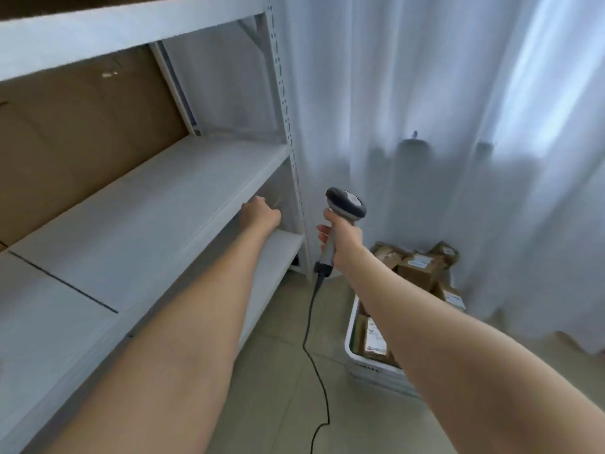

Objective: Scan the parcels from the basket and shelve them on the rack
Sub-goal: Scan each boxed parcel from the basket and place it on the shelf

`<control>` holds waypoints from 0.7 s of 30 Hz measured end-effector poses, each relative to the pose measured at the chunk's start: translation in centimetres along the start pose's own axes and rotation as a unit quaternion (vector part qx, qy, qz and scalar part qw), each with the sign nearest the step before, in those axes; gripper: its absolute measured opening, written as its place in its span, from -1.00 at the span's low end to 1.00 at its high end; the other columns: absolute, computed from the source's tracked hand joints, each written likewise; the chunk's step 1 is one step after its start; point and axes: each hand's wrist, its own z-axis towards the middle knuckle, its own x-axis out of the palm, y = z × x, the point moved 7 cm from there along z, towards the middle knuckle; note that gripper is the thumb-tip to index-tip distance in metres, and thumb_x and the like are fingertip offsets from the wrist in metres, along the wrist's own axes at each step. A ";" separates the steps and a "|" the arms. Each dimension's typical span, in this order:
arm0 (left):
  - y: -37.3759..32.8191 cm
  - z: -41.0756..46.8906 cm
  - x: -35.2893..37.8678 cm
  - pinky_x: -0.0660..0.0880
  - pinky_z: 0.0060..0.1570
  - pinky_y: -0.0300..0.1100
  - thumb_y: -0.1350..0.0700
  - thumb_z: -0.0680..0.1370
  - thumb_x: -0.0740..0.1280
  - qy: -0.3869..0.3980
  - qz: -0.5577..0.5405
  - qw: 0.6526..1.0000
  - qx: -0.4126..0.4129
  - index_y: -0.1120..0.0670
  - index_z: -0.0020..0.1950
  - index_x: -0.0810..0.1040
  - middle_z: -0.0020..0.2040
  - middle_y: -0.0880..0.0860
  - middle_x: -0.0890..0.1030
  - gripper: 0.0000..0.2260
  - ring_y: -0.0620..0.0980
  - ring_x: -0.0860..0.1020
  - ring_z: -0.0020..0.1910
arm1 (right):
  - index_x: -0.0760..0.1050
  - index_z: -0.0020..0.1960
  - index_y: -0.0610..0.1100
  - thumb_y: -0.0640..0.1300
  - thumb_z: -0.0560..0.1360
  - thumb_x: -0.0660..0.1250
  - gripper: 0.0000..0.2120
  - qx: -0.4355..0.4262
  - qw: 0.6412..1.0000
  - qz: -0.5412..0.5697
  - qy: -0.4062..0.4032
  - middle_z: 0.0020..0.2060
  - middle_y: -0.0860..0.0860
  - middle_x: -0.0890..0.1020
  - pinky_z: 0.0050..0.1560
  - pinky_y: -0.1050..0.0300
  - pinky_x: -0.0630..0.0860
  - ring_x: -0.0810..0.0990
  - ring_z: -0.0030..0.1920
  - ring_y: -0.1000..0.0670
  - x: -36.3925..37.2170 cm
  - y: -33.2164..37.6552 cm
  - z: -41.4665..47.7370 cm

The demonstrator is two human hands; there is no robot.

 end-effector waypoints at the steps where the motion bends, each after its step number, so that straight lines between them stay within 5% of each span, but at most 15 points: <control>1: -1.6 -0.7 1.9 0.41 0.21 -0.06 0.13 0.54 0.24 0.011 0.004 1.000 0.013 0.11 0.44 0.32 0.39 0.18 0.34 -0.55 0.16 0.42 0.30 | 0.47 0.06 -0.16 -0.15 0.50 0.42 -0.80 0.002 1.000 0.013 -0.012 -0.22 -0.10 0.58 -0.18 0.16 0.45 0.51 -0.27 0.01 -2.2 0.7 0.3; 5: -7.4 -3.7 9.7 0.39 0.29 -0.05 0.15 0.54 0.23 0.054 0.006 0.998 0.044 0.13 0.43 0.33 0.41 0.18 0.34 -0.55 0.16 0.38 0.34 | 0.49 0.13 -0.12 -0.11 0.49 0.44 -0.74 0.012 0.997 0.038 -0.062 -0.22 -0.06 0.61 0.13 0.05 0.52 0.56 -0.17 -0.01 -11.3 3.3 1.4; 21: -19.7 -11.5 32.1 0.37 0.33 0.01 0.14 0.56 0.25 0.204 0.037 0.974 0.091 0.12 0.43 0.31 0.40 0.17 0.32 -0.56 0.16 0.39 0.32 | 0.51 0.15 -0.12 0.04 0.47 0.44 -0.65 0.018 0.975 0.125 -0.182 -0.19 -0.04 0.64 0.14 -0.03 0.57 0.60 -0.08 -0.03 -35.0 6.9 7.2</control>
